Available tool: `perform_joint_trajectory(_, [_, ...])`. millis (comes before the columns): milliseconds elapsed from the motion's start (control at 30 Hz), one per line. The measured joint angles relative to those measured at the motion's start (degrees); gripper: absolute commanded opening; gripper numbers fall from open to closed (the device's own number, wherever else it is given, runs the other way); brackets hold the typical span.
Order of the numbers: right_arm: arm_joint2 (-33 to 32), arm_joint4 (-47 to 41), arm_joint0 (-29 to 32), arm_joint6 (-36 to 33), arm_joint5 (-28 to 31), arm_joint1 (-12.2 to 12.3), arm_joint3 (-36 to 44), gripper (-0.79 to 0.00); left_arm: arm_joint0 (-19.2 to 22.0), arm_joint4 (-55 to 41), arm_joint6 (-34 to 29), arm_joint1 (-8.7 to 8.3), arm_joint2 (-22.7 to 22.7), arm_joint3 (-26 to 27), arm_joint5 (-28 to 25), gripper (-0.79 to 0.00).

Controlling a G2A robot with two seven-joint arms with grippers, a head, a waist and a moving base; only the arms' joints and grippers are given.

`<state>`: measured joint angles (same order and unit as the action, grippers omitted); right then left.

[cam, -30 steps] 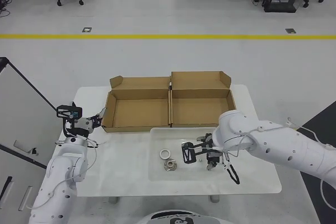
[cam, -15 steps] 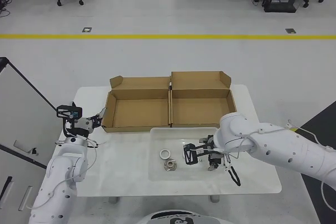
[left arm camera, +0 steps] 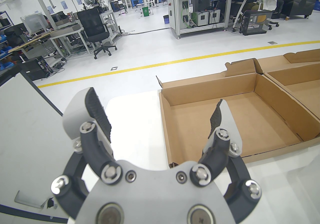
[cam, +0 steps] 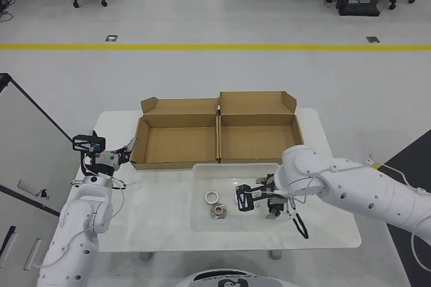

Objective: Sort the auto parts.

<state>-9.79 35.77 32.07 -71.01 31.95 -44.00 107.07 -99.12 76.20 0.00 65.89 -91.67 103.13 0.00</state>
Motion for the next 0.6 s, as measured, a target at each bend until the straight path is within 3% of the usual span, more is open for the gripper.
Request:
perform_joint_trajectory(433, [0.05, 2.37, 1.53, -1.47, -0.14, -0.6, -0.21, 0.0, 0.0, 0.0, 0.0, 0.0, 0.0, 0.0, 0.0, 0.0])
perform_joint_trajectory(600, [0.05, 2.69, 1.98, -1.37, -0.04, -0.94, -0.79, -0.24, 0.0, 0.0, 0.0, 0.0, 0.0, 0.0, 0.0, 0.0])
